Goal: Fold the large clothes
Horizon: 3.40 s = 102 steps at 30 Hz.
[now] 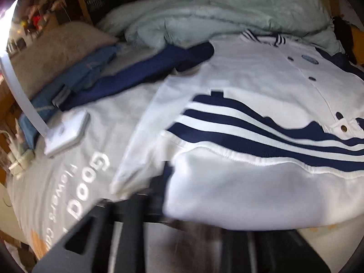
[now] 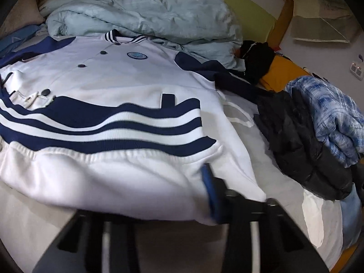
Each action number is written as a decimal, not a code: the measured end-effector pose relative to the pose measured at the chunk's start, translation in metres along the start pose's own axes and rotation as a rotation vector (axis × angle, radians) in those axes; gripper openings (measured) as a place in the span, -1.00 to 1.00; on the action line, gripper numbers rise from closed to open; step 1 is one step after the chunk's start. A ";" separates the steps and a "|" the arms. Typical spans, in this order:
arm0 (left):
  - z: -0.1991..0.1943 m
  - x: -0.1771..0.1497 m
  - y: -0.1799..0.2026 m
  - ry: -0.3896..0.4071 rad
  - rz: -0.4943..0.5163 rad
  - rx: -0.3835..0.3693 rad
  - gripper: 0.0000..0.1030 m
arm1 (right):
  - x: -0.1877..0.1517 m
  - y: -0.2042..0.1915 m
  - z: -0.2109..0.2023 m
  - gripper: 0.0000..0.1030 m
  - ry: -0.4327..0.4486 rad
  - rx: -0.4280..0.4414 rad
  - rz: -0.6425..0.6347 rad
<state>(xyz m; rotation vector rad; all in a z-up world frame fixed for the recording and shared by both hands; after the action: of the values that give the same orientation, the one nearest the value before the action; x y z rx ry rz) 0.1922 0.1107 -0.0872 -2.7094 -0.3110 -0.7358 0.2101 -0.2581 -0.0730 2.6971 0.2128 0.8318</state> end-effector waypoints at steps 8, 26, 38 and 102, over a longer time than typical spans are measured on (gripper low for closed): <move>-0.059 -0.020 -0.028 0.032 -0.067 -0.025 -0.87 | -0.013 0.006 -0.047 -0.69 0.045 0.008 0.025; -0.106 -0.098 -0.057 -0.150 -0.046 -0.137 -0.84 | -0.089 0.023 -0.106 -0.61 -0.053 -0.006 -0.030; -0.065 0.008 -0.053 -0.185 -0.077 -0.158 -0.83 | 0.014 0.055 -0.067 -0.77 -0.110 0.218 0.084; -0.022 0.039 -0.110 -0.116 -0.139 -0.212 0.37 | 0.030 0.123 -0.020 -0.42 0.000 0.232 0.302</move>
<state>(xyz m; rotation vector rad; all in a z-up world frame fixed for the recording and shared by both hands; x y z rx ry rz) 0.1838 0.2096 -0.0221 -2.9617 -0.4779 -0.6844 0.2296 -0.3622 0.0001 2.9947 -0.1102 0.9417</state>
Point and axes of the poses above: each gripper's, at about its wrist camera, not at the fingertips, and z roughly the way its jaws point, y to its right, x to its top, the point moved 3 cm from there along z, roughly the way its jaws point, and after that the axes turned 13 degrees about -y, right-handed, at the moved point
